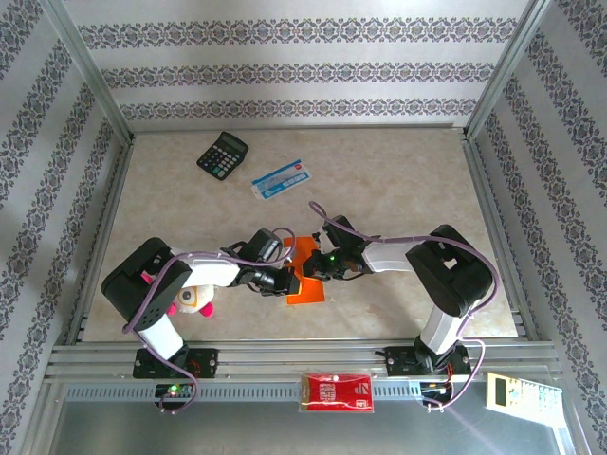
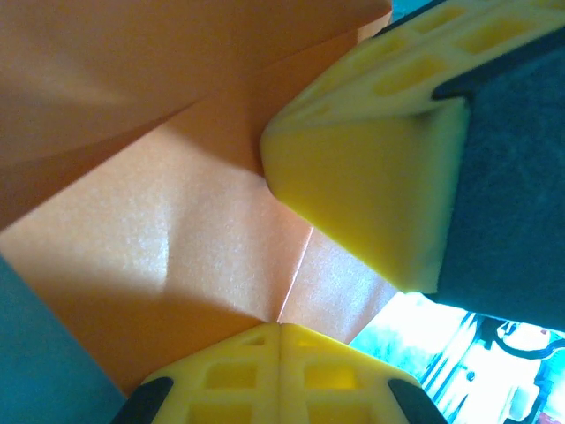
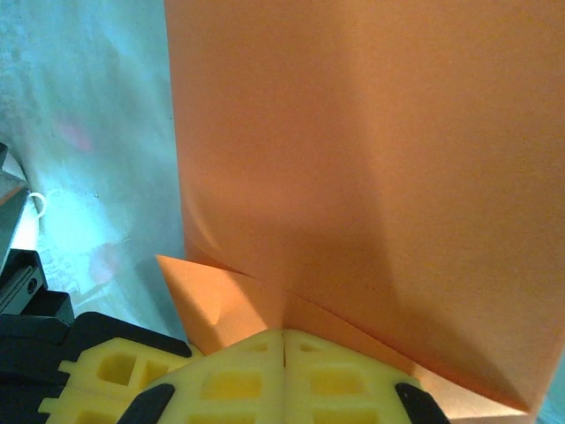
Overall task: Fold a paper plane with a square sheet of paper (pick it up from the middle)
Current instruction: Turn over the paper at the center of the table.
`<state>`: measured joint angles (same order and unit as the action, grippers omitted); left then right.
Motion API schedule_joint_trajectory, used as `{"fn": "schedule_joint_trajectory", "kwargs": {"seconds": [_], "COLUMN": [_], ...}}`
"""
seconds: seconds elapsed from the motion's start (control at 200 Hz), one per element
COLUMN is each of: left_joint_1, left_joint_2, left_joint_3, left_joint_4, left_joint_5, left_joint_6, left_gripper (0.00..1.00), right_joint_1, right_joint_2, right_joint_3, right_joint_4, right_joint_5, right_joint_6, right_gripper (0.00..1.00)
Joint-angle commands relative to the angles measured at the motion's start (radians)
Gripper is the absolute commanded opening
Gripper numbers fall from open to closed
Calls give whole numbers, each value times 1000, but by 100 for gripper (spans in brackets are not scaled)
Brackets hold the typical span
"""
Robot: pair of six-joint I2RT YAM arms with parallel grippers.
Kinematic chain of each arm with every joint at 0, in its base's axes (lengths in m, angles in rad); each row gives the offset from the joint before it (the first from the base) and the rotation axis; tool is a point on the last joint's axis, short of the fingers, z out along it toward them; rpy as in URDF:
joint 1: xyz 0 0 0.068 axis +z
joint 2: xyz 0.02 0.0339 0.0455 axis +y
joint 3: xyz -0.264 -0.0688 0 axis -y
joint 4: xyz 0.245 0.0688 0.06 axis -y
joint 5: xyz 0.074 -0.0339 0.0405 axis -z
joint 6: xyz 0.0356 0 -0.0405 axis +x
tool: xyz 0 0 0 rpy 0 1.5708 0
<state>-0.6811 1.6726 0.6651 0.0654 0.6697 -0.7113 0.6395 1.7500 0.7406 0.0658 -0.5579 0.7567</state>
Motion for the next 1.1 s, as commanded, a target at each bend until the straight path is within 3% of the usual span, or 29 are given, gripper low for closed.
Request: {"fn": "schedule_joint_trajectory", "kwargs": {"seconds": [0.0,0.944,1.094], "left_joint_1": [-11,-11,-2], "left_joint_2": [2,-105,-176], "left_joint_3": [-53,-162,-155], "left_joint_4": [-43,-157,-169], "left_joint_5": [11,39,39], "left_joint_6": [21,42,40], "left_gripper": [0,0,0], "right_joint_1": [-3,0,1], "right_joint_2": [81,80,85], "right_joint_3": [-64,-61,-56], "right_joint_4": [-243,-279,-277], "right_joint_5": [248,279,271], "right_joint_6": [1,13,2], "right_gripper": [0,0,0]}}
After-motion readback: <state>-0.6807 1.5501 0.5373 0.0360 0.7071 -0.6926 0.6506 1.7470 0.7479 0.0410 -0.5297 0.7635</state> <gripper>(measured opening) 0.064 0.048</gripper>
